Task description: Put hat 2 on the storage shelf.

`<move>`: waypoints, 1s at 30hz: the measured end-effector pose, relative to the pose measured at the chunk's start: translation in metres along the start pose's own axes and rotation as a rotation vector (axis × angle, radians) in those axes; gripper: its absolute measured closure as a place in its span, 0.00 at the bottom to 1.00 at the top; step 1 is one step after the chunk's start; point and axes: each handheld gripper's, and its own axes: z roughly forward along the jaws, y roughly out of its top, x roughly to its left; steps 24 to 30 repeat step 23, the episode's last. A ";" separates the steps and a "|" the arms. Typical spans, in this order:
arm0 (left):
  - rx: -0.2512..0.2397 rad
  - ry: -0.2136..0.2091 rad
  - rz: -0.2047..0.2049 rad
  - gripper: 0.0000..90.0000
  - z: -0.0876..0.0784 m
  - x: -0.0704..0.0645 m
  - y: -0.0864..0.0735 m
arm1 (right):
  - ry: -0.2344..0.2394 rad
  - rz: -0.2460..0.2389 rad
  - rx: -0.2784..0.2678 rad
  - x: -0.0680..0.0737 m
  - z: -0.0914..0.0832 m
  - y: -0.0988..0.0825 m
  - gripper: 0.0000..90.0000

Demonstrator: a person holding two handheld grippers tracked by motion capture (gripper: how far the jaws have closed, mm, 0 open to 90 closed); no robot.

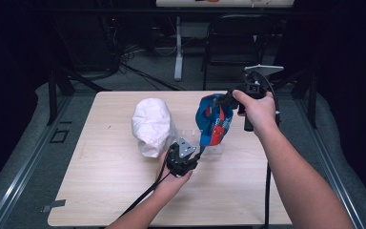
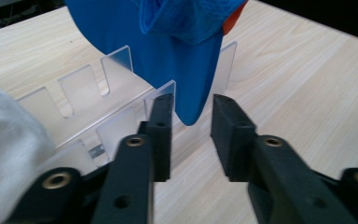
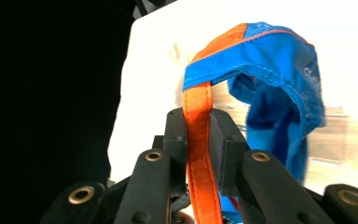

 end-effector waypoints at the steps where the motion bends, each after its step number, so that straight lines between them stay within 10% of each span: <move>1: -0.005 -0.007 -0.008 0.73 -0.003 0.000 0.000 | -0.006 -0.003 -0.003 -0.001 -0.001 0.000 0.84; 17: -0.009 -0.048 -0.039 0.61 -0.062 0.013 -0.037 | -0.133 -0.100 -0.046 -0.025 -0.030 -0.025 0.67; 30: -0.005 -0.030 -0.074 0.57 -0.071 0.024 -0.057 | -0.122 -0.147 -0.023 -0.045 -0.026 -0.056 0.60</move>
